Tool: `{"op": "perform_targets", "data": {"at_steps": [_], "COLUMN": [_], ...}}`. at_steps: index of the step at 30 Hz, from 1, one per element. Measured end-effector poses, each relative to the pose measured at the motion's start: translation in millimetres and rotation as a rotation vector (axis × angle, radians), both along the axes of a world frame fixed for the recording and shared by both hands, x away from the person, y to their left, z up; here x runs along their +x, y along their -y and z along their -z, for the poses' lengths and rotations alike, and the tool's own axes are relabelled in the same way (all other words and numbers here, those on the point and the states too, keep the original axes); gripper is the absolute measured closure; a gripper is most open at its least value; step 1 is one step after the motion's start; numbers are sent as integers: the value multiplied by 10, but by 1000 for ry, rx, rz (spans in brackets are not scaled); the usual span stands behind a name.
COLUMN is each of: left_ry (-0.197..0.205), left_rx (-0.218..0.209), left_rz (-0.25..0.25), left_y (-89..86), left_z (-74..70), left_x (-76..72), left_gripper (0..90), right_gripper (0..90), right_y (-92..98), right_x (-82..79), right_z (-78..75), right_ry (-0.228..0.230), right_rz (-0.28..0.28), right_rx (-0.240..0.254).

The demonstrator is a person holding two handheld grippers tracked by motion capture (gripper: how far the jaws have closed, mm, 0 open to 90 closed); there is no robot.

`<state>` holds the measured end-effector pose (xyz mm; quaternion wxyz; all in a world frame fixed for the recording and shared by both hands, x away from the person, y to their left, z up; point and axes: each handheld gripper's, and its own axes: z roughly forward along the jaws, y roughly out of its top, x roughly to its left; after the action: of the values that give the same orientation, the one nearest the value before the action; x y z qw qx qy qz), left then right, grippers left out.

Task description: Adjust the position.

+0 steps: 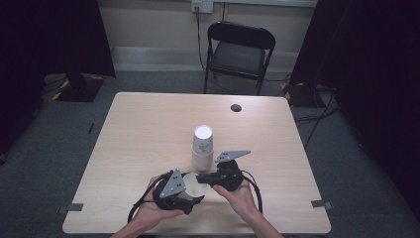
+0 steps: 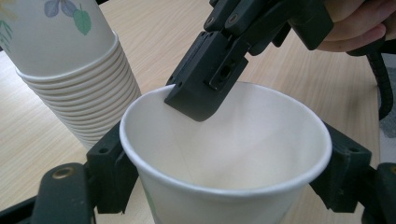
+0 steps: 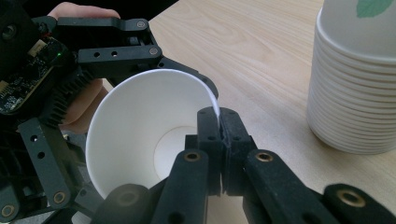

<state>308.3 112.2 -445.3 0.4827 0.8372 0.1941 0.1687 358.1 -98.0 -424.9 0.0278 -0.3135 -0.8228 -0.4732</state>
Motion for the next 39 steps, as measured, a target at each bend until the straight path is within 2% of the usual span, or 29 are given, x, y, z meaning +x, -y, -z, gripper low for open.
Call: {"op": "perform_targets", "data": {"at_steps": [2,3,9,12,16,21,25,26,29,31,34,37,39], "left_ry": [11,22,27,19,10,4,-2,-11,-10,-21,-31,-30,-41], "left_rx": [6,23,36,29,-3,7,-3,-20,-18,-38,-60,-58,-78], "left_rz": [-3,3,-1,2,-2,-1,-10,-14,-20,-27,-42,-50,-65], "left_y": [9,7,18,22,10,-10,-21,-29,-54,-98,-141,-170,-212], "left_z": [5,4,-2,3,1,-7,-5,-3,-3,-2,-5,-2,3], "left_x": [-11,-12,-6,-3,10,34,46,48,52,68,101,113,120], "left_gripper": [221,219,235,245,280,295,296,299,300,301,300,299,298], "right_gripper": [890,890,889,886,866,831,819,787,744,670,628,584,531], "right_y": [2,-1,12,18,36,67,90,100,103,98,92,98,133], "right_x": [3,2,11,11,21,26,31,34,35,27,16,14,10], "right_z": [-2,-2,-4,-1,-1,-21,-32,-40,-49,-83,-109,-123,-160], "right_ry": [-5,-6,-16,-16,-7,13,16,22,26,48,63,79,102], "right_rz": [-1,-2,0,0,4,8,12,15,18,31,29,38,54], "right_rx": [3,0,0,-3,-3,10,18,24,31,30,42,44,60]}}
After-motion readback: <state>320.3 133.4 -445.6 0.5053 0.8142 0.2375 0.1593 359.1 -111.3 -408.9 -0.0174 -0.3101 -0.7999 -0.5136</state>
